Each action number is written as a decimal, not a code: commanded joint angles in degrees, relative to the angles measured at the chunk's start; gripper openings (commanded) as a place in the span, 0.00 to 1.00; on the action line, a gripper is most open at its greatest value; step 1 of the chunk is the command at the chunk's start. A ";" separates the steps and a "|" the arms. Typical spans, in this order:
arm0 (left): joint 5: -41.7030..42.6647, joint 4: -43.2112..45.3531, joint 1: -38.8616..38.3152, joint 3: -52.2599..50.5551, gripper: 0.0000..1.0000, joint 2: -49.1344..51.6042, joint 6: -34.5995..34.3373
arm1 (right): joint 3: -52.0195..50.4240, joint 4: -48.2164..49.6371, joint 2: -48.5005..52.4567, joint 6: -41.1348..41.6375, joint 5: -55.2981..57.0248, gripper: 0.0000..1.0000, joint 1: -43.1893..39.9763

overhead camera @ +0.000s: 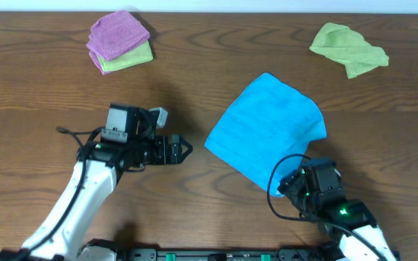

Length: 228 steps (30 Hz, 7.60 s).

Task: Fold the cloth
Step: 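Release the cloth with the right gripper and move the left gripper toward its left edge, then grasp the left corner of the blue cloth with the left gripper, then grasp the right corner with the right gripper and lift the cloth between both grippers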

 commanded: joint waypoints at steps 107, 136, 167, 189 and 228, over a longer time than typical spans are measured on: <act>6.62 14.34 -13.18 13.38 0.06 33.03 -1.09 | -1.42 -1.01 -0.15 2.56 -1.57 0.60 -0.52; 8.26 10.38 -10.21 13.40 0.06 33.00 1.51 | -2.05 10.45 13.03 -0.28 0.92 0.01 -0.55; 23.98 14.40 6.47 16.26 0.06 10.29 -6.21 | 26.45 25.70 19.30 -19.23 -7.63 0.01 -0.55; 12.57 37.11 7.02 21.07 0.06 15.80 -18.58 | 54.86 25.14 44.02 -28.44 -7.67 0.02 -6.95; 20.90 -13.66 9.22 36.33 0.06 22.05 16.74 | 66.01 -9.03 49.37 -41.44 -9.86 0.02 -7.28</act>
